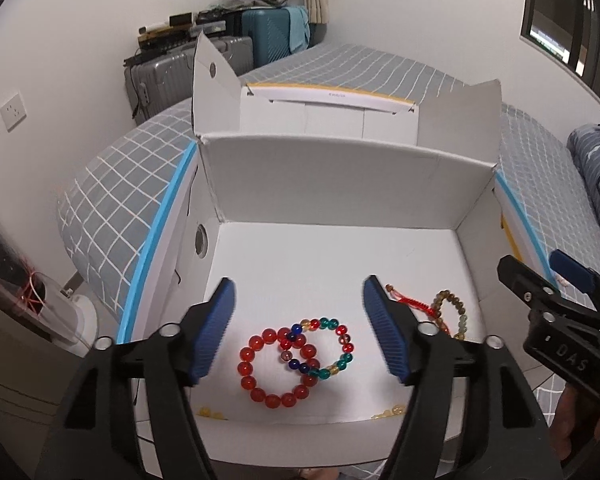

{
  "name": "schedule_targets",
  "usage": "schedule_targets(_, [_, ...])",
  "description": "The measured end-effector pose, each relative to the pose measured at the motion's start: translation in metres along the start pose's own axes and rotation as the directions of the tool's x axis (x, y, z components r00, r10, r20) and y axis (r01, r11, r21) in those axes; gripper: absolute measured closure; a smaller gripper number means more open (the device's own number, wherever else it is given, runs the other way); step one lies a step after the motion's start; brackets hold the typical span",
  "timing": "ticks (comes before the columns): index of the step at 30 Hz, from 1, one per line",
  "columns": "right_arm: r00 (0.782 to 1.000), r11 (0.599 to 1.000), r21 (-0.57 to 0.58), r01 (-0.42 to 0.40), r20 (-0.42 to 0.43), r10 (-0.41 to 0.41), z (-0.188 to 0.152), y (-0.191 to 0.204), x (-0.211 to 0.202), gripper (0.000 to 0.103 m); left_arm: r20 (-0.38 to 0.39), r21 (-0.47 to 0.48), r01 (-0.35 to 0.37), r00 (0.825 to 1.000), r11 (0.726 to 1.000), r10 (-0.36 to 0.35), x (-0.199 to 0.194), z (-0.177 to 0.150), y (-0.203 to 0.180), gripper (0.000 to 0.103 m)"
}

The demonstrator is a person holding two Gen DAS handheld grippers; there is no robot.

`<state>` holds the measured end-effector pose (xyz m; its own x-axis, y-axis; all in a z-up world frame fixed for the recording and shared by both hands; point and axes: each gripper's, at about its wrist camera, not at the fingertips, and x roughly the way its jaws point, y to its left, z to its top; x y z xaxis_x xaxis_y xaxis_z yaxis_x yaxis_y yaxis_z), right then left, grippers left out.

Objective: Organize jewelry
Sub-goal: 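Move both tools back over the remaining bracelets on the bed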

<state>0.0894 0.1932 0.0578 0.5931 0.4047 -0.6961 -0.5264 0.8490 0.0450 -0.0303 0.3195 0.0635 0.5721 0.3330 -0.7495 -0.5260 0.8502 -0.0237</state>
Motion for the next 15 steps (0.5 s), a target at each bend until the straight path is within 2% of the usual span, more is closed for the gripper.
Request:
schedule_targets(1, [1.000, 1.000, 0.014, 0.007, 0.014, -0.008, 0.000, -0.004, -0.004, 0.009, 0.008, -0.001, 0.000, 1.000, 1.000, 0.000, -0.003, 0.001, -0.001, 0.025])
schedule_targets(2, [1.000, 1.000, 0.022, 0.014, 0.023, -0.014, 0.000, -0.007, -0.007, 0.008, 0.015, -0.001, 0.000, 1.000, 1.000, 0.000, -0.005, 0.001, -0.003, 0.023])
schedule_targets(7, [0.997, 0.998, 0.036, 0.054, 0.052, -0.056, -0.001, -0.027, -0.024, 0.008, 0.053, 0.004, 0.011, 0.999, 1.000, -0.012, -0.017, 0.003, -0.014, 0.006])
schedule_targets(15, [0.987, 0.987, 0.093, 0.132, 0.080, -0.140, -0.008, -0.077, -0.063, 0.008, 0.059, 0.066, 0.082, 0.995, 0.994, -0.086, -0.031, 0.000, -0.061, 0.006])
